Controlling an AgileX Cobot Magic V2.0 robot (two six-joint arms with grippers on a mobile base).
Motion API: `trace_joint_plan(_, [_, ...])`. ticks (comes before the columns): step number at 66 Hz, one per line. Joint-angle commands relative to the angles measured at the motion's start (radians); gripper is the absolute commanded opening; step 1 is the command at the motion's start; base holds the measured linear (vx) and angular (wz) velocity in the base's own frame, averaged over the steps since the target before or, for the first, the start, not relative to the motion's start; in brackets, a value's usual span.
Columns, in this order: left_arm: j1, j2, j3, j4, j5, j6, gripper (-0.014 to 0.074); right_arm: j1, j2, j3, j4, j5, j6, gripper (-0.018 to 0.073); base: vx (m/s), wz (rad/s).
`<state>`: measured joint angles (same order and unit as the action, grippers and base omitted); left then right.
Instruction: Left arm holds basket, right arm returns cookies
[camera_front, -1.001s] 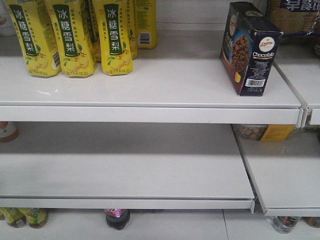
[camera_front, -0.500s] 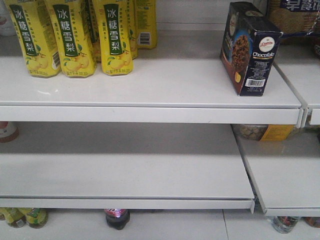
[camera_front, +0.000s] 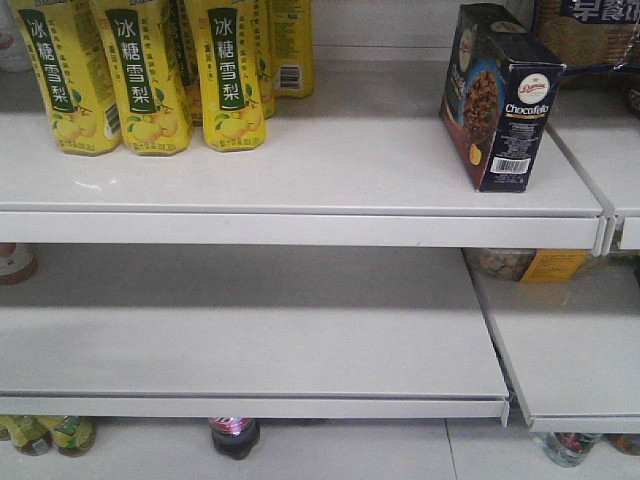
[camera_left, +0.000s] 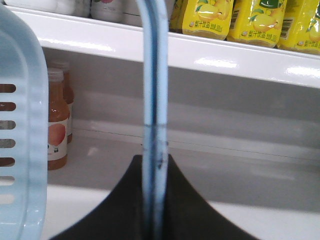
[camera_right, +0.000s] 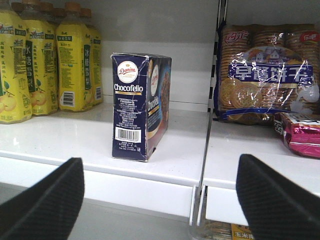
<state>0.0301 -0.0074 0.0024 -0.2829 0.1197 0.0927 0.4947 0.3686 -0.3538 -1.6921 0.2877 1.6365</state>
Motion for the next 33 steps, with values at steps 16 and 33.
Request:
trace_joint_plan(16, [0.001,-0.018,-0.032,0.021,-0.095,0.026,-0.0003,-0.006,0.006,-0.029,-0.029,0.012,-0.007,0.0569,0.0,0.0])
trace_joint_plan(33, [0.001,-0.018,-0.032,0.021,-0.095,0.026,-0.0003,-0.006,0.006,-0.029,-0.029,0.012,-0.007,0.0569,0.0,0.0])
